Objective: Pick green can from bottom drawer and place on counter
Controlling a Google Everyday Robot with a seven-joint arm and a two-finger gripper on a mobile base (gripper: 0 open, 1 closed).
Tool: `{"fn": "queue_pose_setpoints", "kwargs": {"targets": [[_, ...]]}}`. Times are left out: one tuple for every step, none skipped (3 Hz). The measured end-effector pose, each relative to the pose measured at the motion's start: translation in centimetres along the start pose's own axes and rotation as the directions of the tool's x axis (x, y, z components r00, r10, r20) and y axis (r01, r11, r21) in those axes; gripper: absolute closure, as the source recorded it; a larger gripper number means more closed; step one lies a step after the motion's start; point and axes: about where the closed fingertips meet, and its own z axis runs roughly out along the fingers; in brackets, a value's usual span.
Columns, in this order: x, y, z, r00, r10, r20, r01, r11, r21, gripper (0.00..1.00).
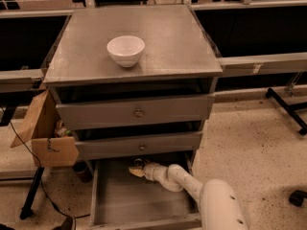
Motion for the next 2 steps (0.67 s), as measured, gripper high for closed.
{"fn": "queue_pose_setpoints", "kwargs": {"targets": [[0.1,0.5,-2.6,1.0,0.004,0.011,-0.004,0.9998,0.022,0.96],[-2.1,-0.8,-9.0,0.999,-0.035,0.034,0.031,0.9919,0.123,1.0]]}}
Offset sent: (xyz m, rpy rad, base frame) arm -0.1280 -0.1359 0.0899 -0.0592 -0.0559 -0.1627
